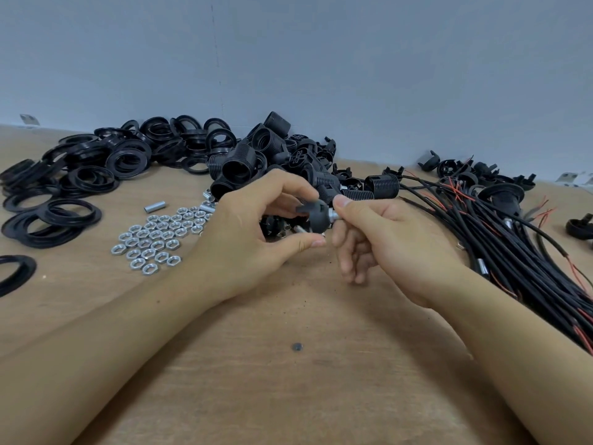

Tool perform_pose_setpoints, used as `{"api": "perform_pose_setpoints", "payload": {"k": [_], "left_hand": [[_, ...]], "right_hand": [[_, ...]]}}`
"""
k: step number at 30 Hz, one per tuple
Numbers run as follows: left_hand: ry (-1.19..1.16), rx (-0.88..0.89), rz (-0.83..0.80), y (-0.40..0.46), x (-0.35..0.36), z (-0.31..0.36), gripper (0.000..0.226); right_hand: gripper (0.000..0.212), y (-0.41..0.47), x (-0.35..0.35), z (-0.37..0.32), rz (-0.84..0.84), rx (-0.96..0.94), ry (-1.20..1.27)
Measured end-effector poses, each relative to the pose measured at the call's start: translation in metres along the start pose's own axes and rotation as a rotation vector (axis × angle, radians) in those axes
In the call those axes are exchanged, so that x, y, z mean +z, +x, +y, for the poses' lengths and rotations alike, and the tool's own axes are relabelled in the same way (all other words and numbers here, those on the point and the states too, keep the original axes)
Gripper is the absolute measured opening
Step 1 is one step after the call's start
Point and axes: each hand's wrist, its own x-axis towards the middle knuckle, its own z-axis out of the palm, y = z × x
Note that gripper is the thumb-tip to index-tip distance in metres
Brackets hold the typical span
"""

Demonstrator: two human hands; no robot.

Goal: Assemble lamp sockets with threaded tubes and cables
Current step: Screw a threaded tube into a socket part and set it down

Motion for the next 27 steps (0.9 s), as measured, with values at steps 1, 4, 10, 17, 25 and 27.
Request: {"api": "perform_pose_setpoints", "payload": {"k": [1,4,10,17,25,27], "left_hand": [[0.027,-0.020,0.004,0.000,-0.002,-0.002,0.048],[0.240,-0.050,0.096,0.003,-0.010,-0.012,0.035],[0.285,-0.123,0.180,0.008,-0.023,-0.022,0.018],[0.175,0.154,-0.045,0.006,-0.007,-0.013,0.030],[0.160,0.088,0.014,0.006,-0.012,-0.015,0.027],[0.150,0.078,-0.012,0.005,-0.010,-0.014,0.027]], "right_hand": [[0.044,0.002,-0.003,0.002,0.059,-0.022,-0.025],[0.034,0.006,-0.013,0.006,0.264,-0.103,-0.141],[0.025,0.002,-0.013,0.004,0.251,-0.029,-0.170],[0.023,-0.005,0.000,-0.007,0.036,-0.013,-0.181],[0.011,0.005,-0.060,0.010,0.691,0.200,-1.321],[0.013,0.006,-0.064,0.017,0.672,0.299,-1.358]]}}
